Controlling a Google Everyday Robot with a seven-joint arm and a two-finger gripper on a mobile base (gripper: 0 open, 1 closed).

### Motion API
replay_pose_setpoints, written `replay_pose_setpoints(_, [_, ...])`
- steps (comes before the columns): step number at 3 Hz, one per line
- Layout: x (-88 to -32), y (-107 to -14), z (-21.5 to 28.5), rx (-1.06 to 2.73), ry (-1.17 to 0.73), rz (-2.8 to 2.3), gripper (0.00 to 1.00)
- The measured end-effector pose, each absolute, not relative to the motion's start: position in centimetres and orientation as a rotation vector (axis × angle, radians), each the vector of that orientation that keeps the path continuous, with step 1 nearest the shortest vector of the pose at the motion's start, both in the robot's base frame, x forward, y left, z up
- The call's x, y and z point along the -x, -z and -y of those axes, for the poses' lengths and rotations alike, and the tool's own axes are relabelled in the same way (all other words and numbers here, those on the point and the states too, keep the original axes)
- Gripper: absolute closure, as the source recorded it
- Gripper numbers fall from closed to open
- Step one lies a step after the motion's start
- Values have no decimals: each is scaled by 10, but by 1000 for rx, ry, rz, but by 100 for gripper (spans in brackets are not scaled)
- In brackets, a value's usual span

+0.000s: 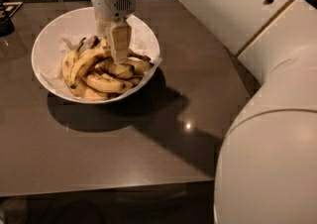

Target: Pick banana from white bowl

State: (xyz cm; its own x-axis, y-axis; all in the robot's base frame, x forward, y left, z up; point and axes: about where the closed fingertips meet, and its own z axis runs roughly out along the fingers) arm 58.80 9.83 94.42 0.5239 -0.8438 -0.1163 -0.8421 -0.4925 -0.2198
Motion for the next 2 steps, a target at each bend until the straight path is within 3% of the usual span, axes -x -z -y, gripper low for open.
replay_pose_setpoints(2, [-597, -926, -113, 2572, -12, -1389, 44])
